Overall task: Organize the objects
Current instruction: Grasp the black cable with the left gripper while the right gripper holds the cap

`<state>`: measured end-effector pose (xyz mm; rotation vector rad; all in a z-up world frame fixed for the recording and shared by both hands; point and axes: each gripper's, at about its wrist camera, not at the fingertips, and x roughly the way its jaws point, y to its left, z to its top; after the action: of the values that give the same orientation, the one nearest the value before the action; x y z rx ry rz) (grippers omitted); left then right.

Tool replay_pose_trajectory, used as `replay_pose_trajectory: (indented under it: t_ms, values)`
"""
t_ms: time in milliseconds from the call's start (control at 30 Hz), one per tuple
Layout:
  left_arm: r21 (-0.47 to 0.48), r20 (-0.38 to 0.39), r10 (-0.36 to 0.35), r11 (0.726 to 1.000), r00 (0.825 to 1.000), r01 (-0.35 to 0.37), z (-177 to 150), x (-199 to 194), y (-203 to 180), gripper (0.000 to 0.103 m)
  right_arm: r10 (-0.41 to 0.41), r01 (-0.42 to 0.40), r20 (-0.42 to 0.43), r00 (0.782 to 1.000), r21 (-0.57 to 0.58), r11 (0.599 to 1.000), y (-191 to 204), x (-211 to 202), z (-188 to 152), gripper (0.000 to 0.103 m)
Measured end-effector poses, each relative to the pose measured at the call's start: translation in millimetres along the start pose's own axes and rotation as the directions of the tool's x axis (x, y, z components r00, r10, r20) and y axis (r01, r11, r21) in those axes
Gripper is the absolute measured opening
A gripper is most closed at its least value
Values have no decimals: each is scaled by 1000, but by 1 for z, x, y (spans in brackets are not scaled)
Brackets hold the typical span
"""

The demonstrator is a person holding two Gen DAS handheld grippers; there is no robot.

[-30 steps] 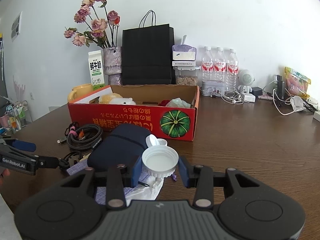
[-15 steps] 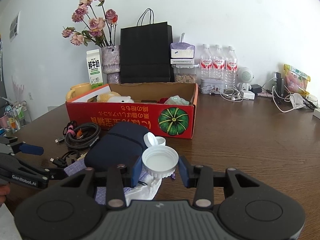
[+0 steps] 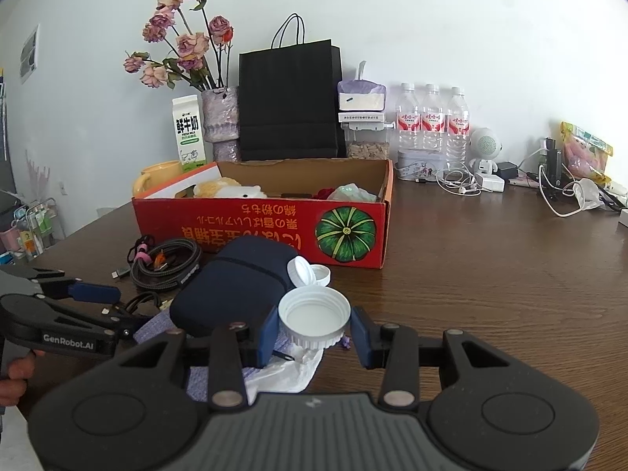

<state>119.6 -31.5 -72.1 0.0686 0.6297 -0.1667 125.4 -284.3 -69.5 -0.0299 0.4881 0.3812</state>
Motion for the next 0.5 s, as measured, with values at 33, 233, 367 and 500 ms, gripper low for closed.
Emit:
replay_pose_trajectory:
  t_ms: [33, 233, 367, 500]
  values:
    - [9, 5, -7, 1000, 1000, 7, 0, -1, -1, 53, 0, 0, -1, 1000, 0, 1000, 0, 0, 0, 39]
    - [14, 9, -12, 1000, 1000, 12, -2, -5, -1, 39, 2, -2, -4, 1000, -2, 1000, 2, 1, -1, 39]
    - [5, 16, 4, 1000, 1000, -4, -5, -12, 3, 39, 3, -3, -5, 1000, -1, 1000, 2, 2, -2, 39]
    - [-15, 37, 27, 1000, 999, -26, -4, -20, 11, 39, 3, -3, -2, 1000, -2, 1000, 2, 2, -1, 39]
